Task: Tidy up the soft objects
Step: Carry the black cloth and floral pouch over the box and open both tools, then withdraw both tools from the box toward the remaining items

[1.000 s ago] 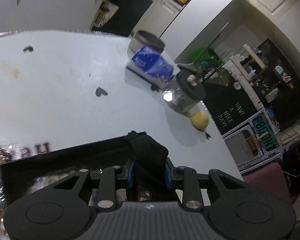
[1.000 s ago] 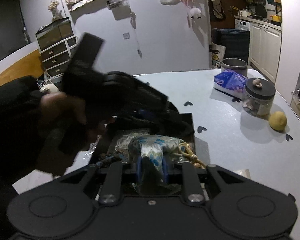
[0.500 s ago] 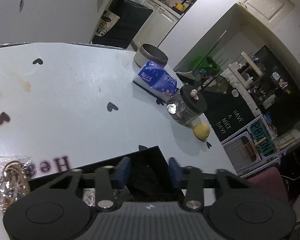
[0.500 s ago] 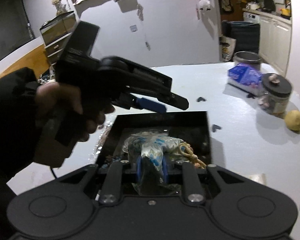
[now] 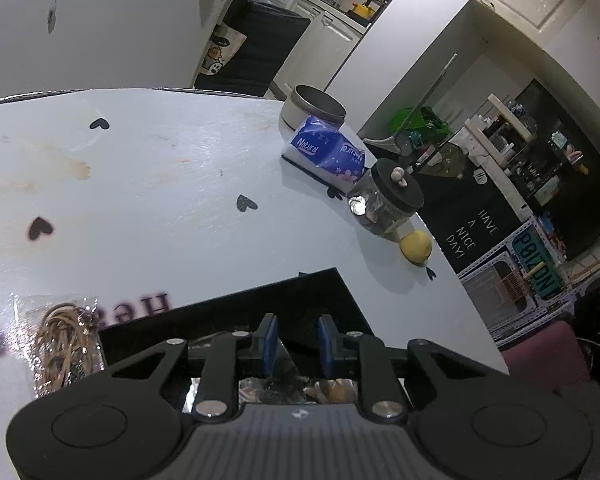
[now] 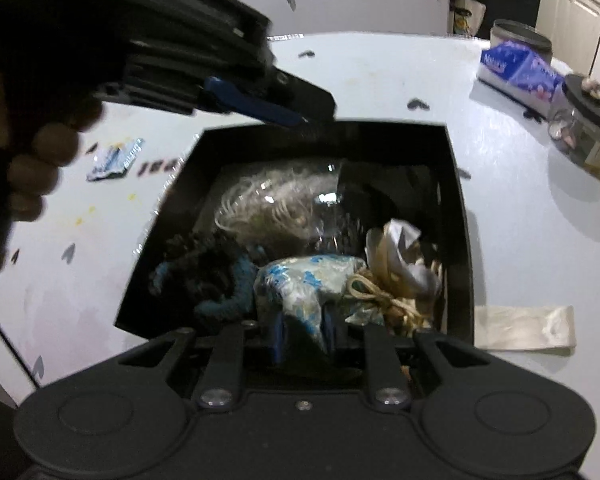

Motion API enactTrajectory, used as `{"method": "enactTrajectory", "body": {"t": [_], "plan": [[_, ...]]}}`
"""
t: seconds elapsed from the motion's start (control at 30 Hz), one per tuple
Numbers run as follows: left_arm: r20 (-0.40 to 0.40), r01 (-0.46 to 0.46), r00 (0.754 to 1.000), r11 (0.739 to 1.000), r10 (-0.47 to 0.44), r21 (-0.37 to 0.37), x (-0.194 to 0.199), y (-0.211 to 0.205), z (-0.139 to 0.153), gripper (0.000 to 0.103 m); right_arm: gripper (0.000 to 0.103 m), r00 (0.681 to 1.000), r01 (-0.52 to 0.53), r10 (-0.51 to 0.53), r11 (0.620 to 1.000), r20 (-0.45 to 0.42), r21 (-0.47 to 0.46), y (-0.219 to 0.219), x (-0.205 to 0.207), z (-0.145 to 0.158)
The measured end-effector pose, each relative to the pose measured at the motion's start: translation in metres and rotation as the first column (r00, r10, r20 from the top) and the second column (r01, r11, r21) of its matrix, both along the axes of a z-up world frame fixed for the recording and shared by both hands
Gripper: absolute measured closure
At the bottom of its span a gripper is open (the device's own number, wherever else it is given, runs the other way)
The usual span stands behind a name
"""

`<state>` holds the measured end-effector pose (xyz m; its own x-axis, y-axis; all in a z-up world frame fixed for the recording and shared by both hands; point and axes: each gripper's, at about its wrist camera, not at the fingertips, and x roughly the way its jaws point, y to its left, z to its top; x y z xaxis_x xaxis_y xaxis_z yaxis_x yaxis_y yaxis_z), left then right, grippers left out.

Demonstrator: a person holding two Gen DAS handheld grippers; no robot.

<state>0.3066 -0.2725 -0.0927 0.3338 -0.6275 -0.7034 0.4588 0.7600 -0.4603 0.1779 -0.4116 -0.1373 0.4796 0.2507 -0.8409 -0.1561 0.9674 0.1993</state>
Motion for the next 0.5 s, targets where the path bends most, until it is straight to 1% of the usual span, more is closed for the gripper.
{"method": "enactTrajectory", "body": {"t": [0.1, 0.17, 0.23, 0.27, 0.3, 0.33, 0.5], "plan": [[0.011, -0.008, 1.0, 1.0, 0.008, 0.007, -0.006, 0.004, 0.003, 0.08, 0.081, 1.0, 0.01, -0.01, 1.0, -0.005, 0.011, -0.002, -0.002, 0.0], [0.028, -0.018, 0.999, 1.0, 0.018, 0.014, -0.012, 0.008, 0.006, 0.08, 0.079, 1.0, 0.007, -0.007, 1.0, 0.008, 0.014, -0.002, -0.003, 0.003], [0.043, -0.029, 0.999, 0.999, 0.028, 0.02, -0.018, 0.012, 0.009, 0.079, 0.069, 0.999, 0.023, -0.025, 0.998, 0.031, 0.05, -0.006, -0.007, 0.011], [0.05, -0.036, 0.998, 0.999, 0.035, 0.022, -0.021, 0.014, 0.011, 0.078, 0.067, 0.998, 0.03, -0.033, 0.997, 0.045, 0.067, -0.008, -0.01, 0.016], [0.057, -0.046, 0.997, 0.999, 0.045, 0.025, -0.024, 0.017, 0.013, 0.078, 0.059, 0.997, 0.036, -0.041, 0.996, 0.064, 0.079, -0.01, -0.013, 0.023], [0.065, -0.056, 0.996, 0.998, 0.054, 0.028, -0.027, 0.02, 0.015, 0.077, 0.056, 0.995, 0.042, -0.049, 0.996, 0.084, 0.084, -0.011, -0.016, 0.029], [0.1, -0.107, 0.99, 0.993, 0.103, 0.039, -0.045, 0.036, 0.026, 0.068, 0.055, 0.979, 0.08, -0.096, 0.992, 0.178, 0.095, -0.021, -0.034, 0.057]]}}
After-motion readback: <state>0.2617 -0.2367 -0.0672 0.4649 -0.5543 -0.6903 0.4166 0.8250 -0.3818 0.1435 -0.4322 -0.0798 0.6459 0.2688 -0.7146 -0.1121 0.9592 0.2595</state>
